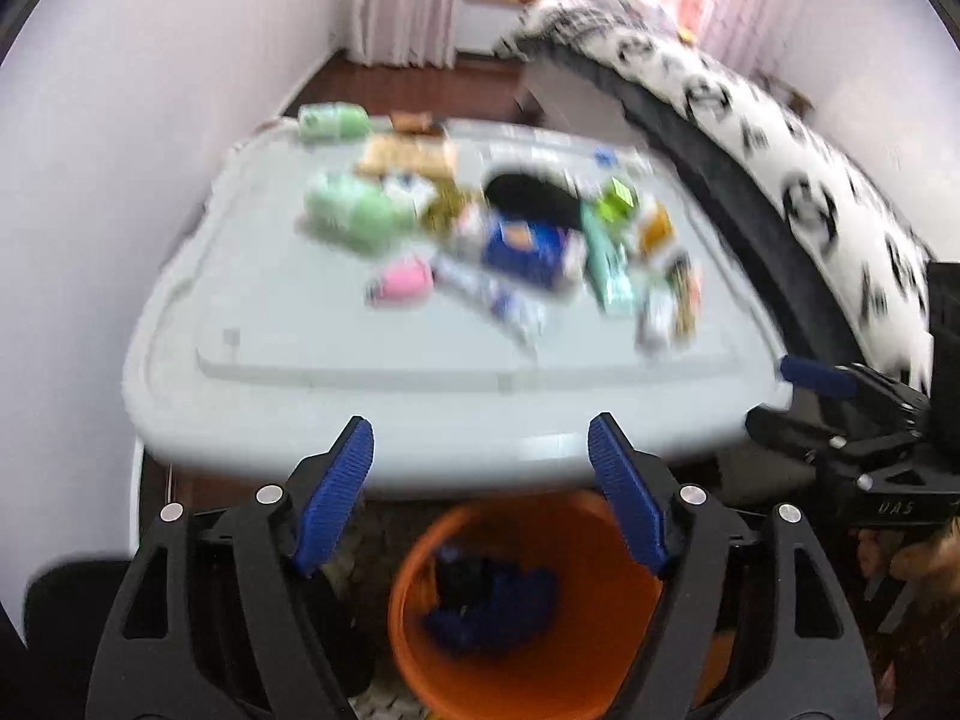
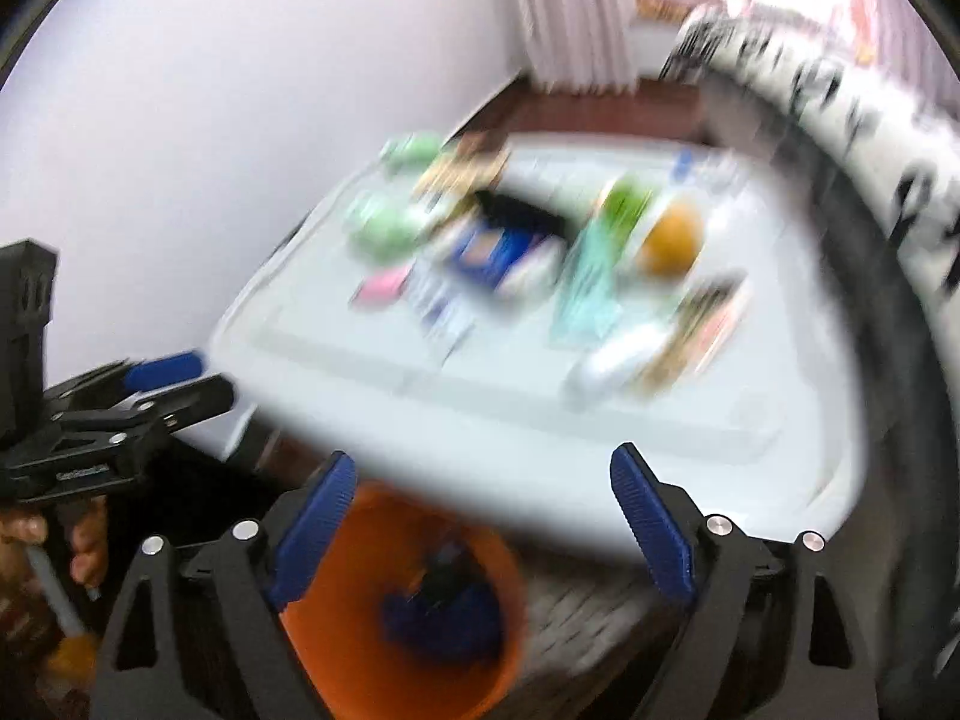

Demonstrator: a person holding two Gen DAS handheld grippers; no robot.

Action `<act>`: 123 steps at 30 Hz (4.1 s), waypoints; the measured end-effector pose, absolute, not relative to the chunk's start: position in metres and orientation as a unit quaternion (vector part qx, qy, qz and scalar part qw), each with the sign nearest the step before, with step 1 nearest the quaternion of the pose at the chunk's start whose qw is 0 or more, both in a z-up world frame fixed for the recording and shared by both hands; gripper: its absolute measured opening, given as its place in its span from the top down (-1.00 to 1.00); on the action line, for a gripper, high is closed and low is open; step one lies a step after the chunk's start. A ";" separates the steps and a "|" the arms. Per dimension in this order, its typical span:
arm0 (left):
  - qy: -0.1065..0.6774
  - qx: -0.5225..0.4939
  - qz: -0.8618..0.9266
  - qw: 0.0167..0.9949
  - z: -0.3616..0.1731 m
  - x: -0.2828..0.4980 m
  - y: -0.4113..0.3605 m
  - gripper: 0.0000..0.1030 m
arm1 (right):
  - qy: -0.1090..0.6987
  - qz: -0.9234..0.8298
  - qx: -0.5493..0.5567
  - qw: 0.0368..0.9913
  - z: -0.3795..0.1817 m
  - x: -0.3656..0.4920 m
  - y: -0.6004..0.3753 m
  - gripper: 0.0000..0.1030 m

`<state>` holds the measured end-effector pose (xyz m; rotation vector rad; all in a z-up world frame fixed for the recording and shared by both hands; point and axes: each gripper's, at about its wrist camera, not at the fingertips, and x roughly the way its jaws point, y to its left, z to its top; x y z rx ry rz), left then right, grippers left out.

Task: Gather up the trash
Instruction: 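Drop the black cloth and blue mesh into the orange bucket with both tools, then grasp the green-and-yellow bottle with the right tool while the left tool grasps the green jar, then drop the green-and-yellow bottle and green jar into the orange bucket with both tools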

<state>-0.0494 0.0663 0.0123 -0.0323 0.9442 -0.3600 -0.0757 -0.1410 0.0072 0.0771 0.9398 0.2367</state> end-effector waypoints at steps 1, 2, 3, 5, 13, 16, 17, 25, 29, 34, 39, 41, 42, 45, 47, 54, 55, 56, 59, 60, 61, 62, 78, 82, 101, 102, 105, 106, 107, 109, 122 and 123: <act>0.433 -0.021 -0.162 0.886 0.020 -0.038 0.063 -0.41 | 0.441 0.105 0.034 0.891 0.016 -0.065 -0.147 -0.65; 0.417 -0.020 -0.152 0.896 0.026 -0.031 0.060 -0.43 | 0.431 0.095 0.036 0.896 0.024 -0.049 -0.154 -0.66; 0.403 -0.016 -0.144 0.904 0.032 -0.023 0.055 -0.47 | 0.427 0.084 0.036 0.900 0.028 -0.036 -0.159 -0.67; 0.370 -0.001 -0.123 0.921 0.042 -0.005 0.042 -0.48 | 0.419 0.058 0.029 0.906 0.028 -0.012 -0.166 -0.71; 0.349 -0.001 -0.125 0.929 0.028 0.020 0.022 -0.48 | 0.464 0.015 -0.025 0.885 -0.032 0.100 -0.193 -0.63; 0.355 0.014 -0.121 0.927 0.013 0.023 0.022 -0.48 | 0.477 0.037 -0.043 0.877 -0.050 0.115 -0.196 -0.62; 0.360 0.013 -0.122 0.925 0.010 0.025 0.023 -0.48 | 0.481 0.039 -0.048 0.875 -0.056 0.121 -0.197 -0.62; 0.389 -0.007 -0.117 0.914 -0.010 0.041 0.036 -0.48 | 0.499 0.047 -0.063 0.863 -0.085 0.149 -0.192 -0.27; 0.402 -0.013 -0.109 0.909 -0.017 0.046 0.039 -0.48 | 0.497 0.024 -0.073 0.865 -0.079 0.144 -0.189 -0.26; 0.411 -0.042 -0.088 0.906 -0.022 0.054 0.053 -0.48 | 0.462 0.026 -0.039 0.885 -0.039 0.119 -0.190 -0.26; 0.421 -0.075 -0.059 0.902 -0.028 0.061 0.072 -0.48 | 0.432 0.051 -0.025 0.900 -0.010 0.102 -0.188 -0.26; 0.422 -0.085 -0.050 0.901 -0.030 0.064 0.078 -0.48 | 0.426 0.058 -0.020 0.902 -0.004 0.098 -0.186 -0.26; 0.421 -0.089 -0.046 0.901 -0.030 0.066 0.080 -0.48 | 0.424 0.060 -0.018 0.903 -0.002 0.096 -0.185 -0.26; 0.422 -0.096 -0.032 0.901 -0.031 0.073 0.085 -0.48 | 0.418 0.068 -0.012 0.906 0.005 0.086 -0.180 -0.26; 0.422 -0.116 -0.023 0.899 -0.031 0.081 0.088 -0.48 | 0.415 0.072 -0.013 0.907 0.008 0.077 -0.174 -0.27; 0.444 -0.159 -0.001 0.882 -0.044 0.129 0.081 -0.48 | 0.410 0.096 -0.031 0.906 0.008 0.072 -0.158 -0.27; 0.454 -0.168 0.004 0.875 -0.049 0.138 0.080 -0.48 | 0.410 0.098 -0.030 0.906 0.007 0.072 -0.158 -0.27; 0.461 -0.175 0.010 0.870 -0.055 0.144 0.079 -0.48 | 0.409 0.097 -0.032 0.907 0.007 0.072 -0.159 -0.27; 0.477 -0.199 0.040 0.855 -0.072 0.157 0.082 -0.48 | 0.409 0.095 -0.035 0.907 0.007 0.072 -0.161 -0.27; 0.476 -0.208 0.043 0.853 -0.075 0.159 0.085 -0.45 | 0.409 0.096 -0.033 0.907 0.007 0.072 -0.162 -0.27; 0.473 -0.219 0.041 0.852 -0.078 0.159 0.087 -0.35 | 0.410 0.096 -0.033 0.907 0.006 0.073 -0.162 -0.27; 0.469 -0.218 0.031 0.855 -0.078 0.158 0.088 -0.11 | 0.409 0.096 -0.033 0.907 0.007 0.073 -0.162 -0.27; 0.441 -0.110 -0.008 0.891 -0.042 0.096 0.085 0.05 | 0.399 0.102 -0.036 0.911 0.013 0.068 -0.160 -0.27; 0.441 -0.103 -0.011 0.892 -0.035 0.089 0.086 0.05 | 0.396 0.102 -0.034 0.912 0.016 0.065 -0.161 -0.27; 0.415 -0.068 -0.049 0.906 0.018 0.063 0.071 0.08 | 0.389 0.097 -0.030 0.916 0.022 0.063 -0.165 -0.27; 0.415 -0.064 -0.053 0.906 0.022 0.056 0.069 0.08 | 0.388 0.098 -0.029 0.916 0.023 0.062 -0.165 -0.27; 0.419 -0.041 -0.075 0.904 0.031 0.029 0.063 0.08 | 0.380 0.103 -0.031 0.919 0.031 0.050 -0.159 -0.27; 0.422 -0.035 -0.081 0.903 0.032 0.021 0.062 0.08 | 0.376 0.106 -0.032 0.920 0.034 0.044 -0.156 -0.27; 0.426 -0.027 -0.088 0.900 0.031 0.011 0.061 0.08 | 0.373 0.109 -0.031 0.921 0.036 0.038 -0.153 -0.27; 0.442 -0.009 -0.104 0.891 0.027 -0.010 0.059 0.08 | 0.371 0.119 -0.023 0.920 0.036 0.017 -0.145 -0.27; 0.569 0.042 -0.194 0.798 -0.042 -0.119 0.053 0.07 | 0.528 0.185 0.010 0.829 -0.057 -0.108 -0.097 -0.27; 0.576 0.041 -0.192 0.794 -0.047 -0.121 0.053 0.07 | 0.545 0.189 0.007 0.817 -0.068 -0.112 -0.092 -0.27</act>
